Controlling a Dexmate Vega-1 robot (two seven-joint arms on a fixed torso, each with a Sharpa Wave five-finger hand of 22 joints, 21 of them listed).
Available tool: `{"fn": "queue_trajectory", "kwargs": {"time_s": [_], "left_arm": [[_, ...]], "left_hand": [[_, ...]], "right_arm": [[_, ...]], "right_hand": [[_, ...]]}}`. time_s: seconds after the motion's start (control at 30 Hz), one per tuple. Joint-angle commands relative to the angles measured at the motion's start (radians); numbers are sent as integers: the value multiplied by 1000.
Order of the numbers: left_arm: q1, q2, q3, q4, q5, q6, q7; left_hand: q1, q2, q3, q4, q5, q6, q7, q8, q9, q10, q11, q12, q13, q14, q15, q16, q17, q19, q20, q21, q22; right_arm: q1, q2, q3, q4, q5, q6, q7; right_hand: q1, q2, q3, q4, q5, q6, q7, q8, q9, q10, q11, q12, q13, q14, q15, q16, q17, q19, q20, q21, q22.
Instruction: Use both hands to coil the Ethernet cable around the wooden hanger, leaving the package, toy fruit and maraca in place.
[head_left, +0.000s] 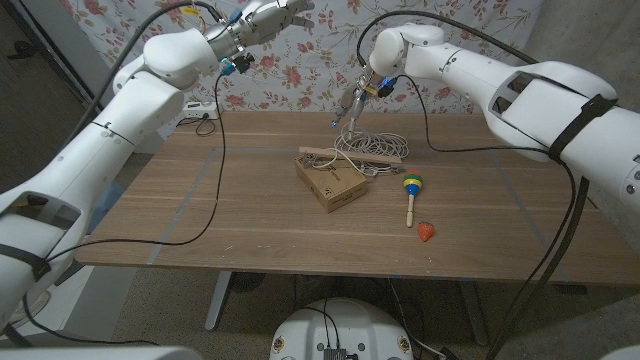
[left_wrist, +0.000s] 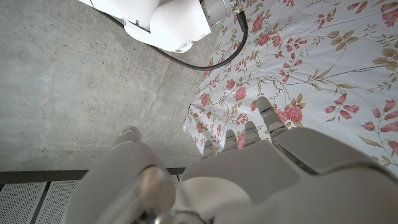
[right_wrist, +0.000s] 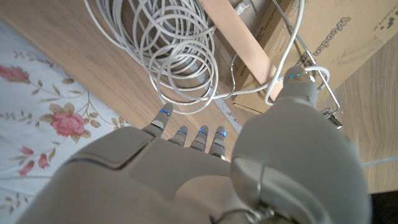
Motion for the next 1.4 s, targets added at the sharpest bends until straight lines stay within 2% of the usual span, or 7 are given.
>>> {"fn": "queue_trajectory", "kwargs": {"time_s": [0.03, 0.2, 0.47, 0.83, 1.0, 1.2, 1.4], "left_arm": [[27, -19, -8, 22, -13, -38, 18], [55, -22, -17, 25, -2, -63, 51], [87, -35, -18, 63, -28, -79, 59], [149, -48, -32, 112, -29, -133, 105], [175, -71, -34, 144, -60, -158, 109], [215, -78, -40, 150, -65, -161, 147], [222, -110, -35, 204, -101, -145, 159]], "left_hand": [[-9, 4, -5, 2, 9, -61, 0, 10, 3, -3, -4, 6, 0, -8, -3, 0, 1, -305, 3, 0, 4], [-11, 5, -8, 3, 11, -48, -5, 14, 3, 11, -9, 12, -1, 3, -12, 5, 1, -291, 2, 2, 5], [-13, 7, -12, 2, 14, -41, -6, 15, 3, 16, -11, 14, -2, 8, -14, 5, 0, -270, 2, 5, 5], [-10, 18, -20, -2, 22, -6, -14, 20, 2, 34, -18, 20, -4, 19, -23, 5, -3, -227, 2, 4, 4], [-8, 22, -21, -4, 23, 3, -15, 20, 1, 40, -21, 22, -5, 20, -27, 4, -5, -215, 2, 3, 4], [-7, 28, -21, -4, 25, 19, -16, 24, 1, 51, -20, 26, -6, 26, -29, 5, -6, -206, 1, 4, 4], [-7, 36, -20, -3, 26, 22, -15, 22, 1, 54, -18, 26, -6, 28, -31, 5, -6, -200, 2, 3, 4]], "right_arm": [[-22, -53, 105, 247, 408, 124, -37], [-120, -100, 264, 239, 574, 224, -78], [-251, -81, 488, 253, 806, 243, -105], [-331, -44, 634, 252, 932, 277, -87], [-353, -17, 711, 263, 1004, 217, -97], [-380, -4, 770, 262, 1033, 235, -190], [-400, 21, 804, 269, 1040, 255, -300]], "right_hand": [[-4, 21, -15, 9, 6, -22, 23, -10, 0, -19, 6, -11, -2, -23, -4, 7, -1, 24, 1, 4, 2], [-54, 87, -32, 55, -15, 28, 60, 6, 0, 24, 27, -5, -7, 30, -8, 26, -9, 92, 4, 3, 2], [-89, 238, -5, 113, -80, 81, 93, 12, -3, 99, 76, 5, -18, 132, 28, 57, -24, 175, 24, -6, 2], [-97, 252, 0, 117, -135, 148, 110, 25, -5, 153, 96, 12, -26, 171, 1, 56, -43, 207, 1, -17, 2], [-169, 273, -10, 164, -186, 212, 142, 36, -4, 202, 156, 18, -32, 211, -1, 59, -46, 231, -4, -29, 3], [-233, 276, -14, 206, -231, 257, 159, 34, -5, 234, 210, 15, -39, 208, 69, 38, -50, 198, 0, -67, 2], [-240, 276, -8, 210, -245, 271, 160, 29, -5, 240, 204, 10, -41, 205, 33, 24, -53, 184, 32, -84, 3]]}}
